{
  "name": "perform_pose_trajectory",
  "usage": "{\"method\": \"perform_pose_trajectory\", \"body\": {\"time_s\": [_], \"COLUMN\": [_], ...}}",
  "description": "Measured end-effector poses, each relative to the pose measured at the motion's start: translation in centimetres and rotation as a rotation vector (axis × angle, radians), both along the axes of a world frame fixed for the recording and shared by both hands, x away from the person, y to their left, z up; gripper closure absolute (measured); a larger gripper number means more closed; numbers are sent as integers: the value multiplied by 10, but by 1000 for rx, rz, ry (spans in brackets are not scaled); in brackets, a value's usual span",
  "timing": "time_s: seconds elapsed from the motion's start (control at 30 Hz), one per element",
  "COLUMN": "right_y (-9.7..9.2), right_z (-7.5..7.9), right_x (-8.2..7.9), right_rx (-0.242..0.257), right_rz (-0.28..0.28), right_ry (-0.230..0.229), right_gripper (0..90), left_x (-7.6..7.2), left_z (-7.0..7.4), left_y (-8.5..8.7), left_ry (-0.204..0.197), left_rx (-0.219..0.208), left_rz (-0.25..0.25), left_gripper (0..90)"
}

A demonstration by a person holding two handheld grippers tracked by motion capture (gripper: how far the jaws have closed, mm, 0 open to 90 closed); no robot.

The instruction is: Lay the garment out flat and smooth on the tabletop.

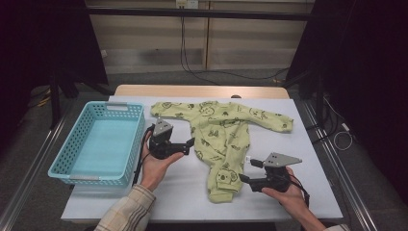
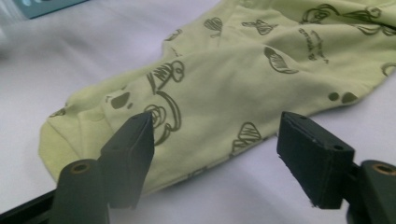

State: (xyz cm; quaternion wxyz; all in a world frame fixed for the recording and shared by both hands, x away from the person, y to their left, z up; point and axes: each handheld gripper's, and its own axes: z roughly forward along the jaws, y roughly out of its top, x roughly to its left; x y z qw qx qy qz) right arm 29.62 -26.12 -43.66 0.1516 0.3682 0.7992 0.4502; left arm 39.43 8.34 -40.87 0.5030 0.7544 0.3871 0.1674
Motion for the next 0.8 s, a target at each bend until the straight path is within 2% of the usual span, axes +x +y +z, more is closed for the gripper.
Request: {"method": "perform_pose_trajectory", "body": {"time_s": [0.03,0.07,0.23,0.27,0.33,0.4,0.43,0.5,0.53,0.6,0.73,0.8], "right_y": [1,3,11,12,14,15,15,16,17,18,21,20], "right_z": [0,-1,-11,-12,-16,-20,-21,-22,-21,-20,-19,-18], "right_x": [1,3,9,10,11,13,14,14,15,15,16,16], "right_rx": [-4,-3,-71,-98,-120,-151,-139,-135,-140,-146,-150,-156], "right_rz": [9,21,54,51,61,62,57,57,58,74,110,114], "right_ry": [2,8,46,49,68,74,75,76,74,72,68,67], "right_gripper": [313,325,417,428,448,472,485,513,533,613,813,862], "left_x": [-3,-6,-21,-25,-32,-37,-40,-43,-44,-46,-47,-48], "left_z": [0,-2,-4,-5,-6,-8,-9,-11,-12,-15,-18,-18], "left_y": [1,-1,-1,-1,0,1,0,-1,-3,-4,-9,-11], "left_ry": [-4,-8,5,-6,-16,-11,-10,-19,-24,-41,-31,-36], "left_rx": [37,8,0,5,13,10,10,52,48,60,73,88], "left_rz": [-18,-15,-33,-35,-45,-46,-51,-65,-70,-71,-92,-105], "left_gripper": [50,50,50,50,51,50,51,52,53,58,59,60]}}
